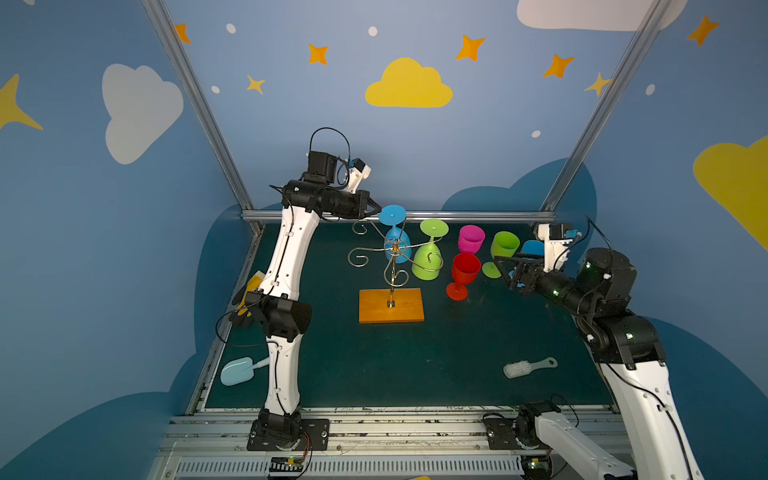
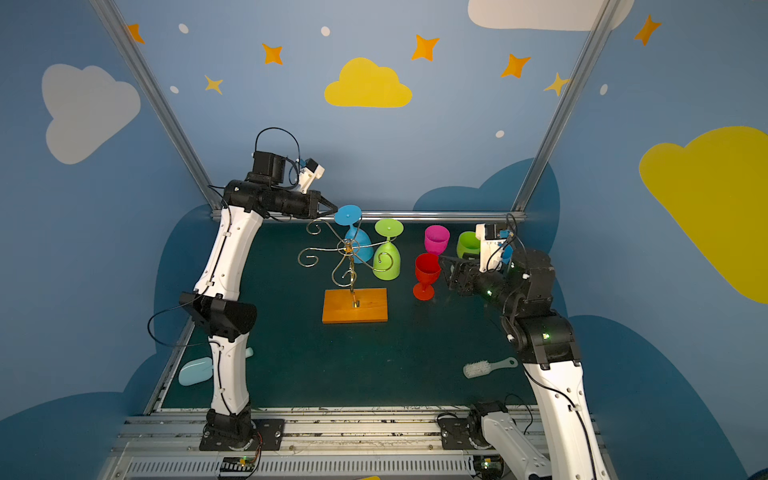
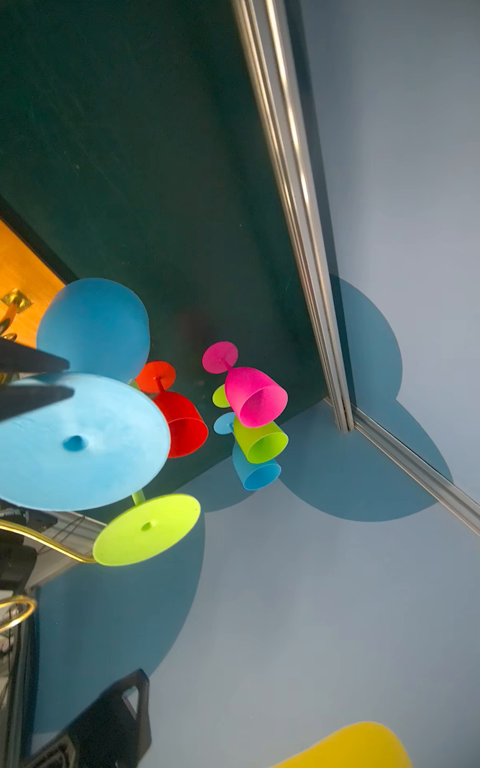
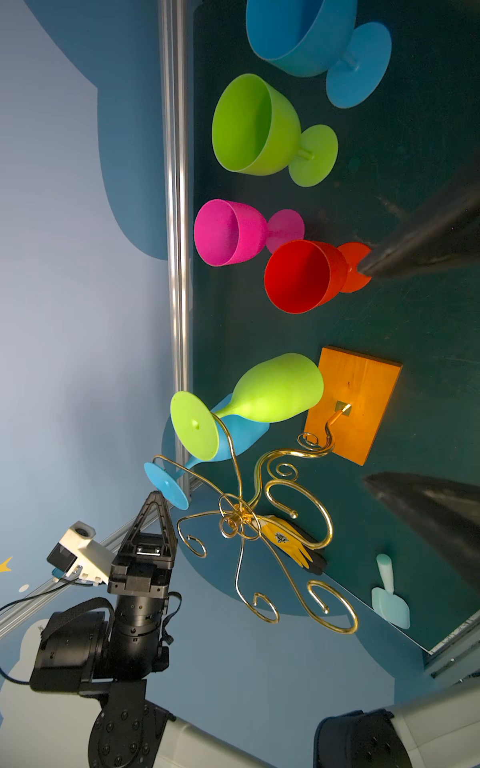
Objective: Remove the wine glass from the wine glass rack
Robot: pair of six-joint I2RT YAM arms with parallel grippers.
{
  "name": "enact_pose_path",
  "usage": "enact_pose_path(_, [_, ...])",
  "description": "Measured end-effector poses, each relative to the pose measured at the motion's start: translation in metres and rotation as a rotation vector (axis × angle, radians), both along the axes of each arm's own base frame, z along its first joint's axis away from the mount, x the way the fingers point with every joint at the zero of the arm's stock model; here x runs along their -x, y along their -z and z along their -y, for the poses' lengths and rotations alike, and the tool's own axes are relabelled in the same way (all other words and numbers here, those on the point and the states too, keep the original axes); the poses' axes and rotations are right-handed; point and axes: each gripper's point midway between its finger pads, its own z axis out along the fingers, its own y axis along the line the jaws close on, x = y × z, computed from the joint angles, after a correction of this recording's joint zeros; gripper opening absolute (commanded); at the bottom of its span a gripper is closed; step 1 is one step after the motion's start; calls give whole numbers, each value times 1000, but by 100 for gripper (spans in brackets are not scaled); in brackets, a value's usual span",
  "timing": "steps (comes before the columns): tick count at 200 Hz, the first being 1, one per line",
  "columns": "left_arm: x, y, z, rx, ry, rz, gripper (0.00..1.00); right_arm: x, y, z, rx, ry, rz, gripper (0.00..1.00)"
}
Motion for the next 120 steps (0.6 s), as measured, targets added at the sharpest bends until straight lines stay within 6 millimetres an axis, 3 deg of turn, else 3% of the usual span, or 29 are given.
enact_pose_path(38, [0, 1, 1, -4, 0, 1, 67, 0, 0, 0, 3, 2, 2, 73])
enact_pose_path(120, [-6, 14, 9, -13, 12, -13, 60, 3, -1, 3, 10, 13, 10, 73])
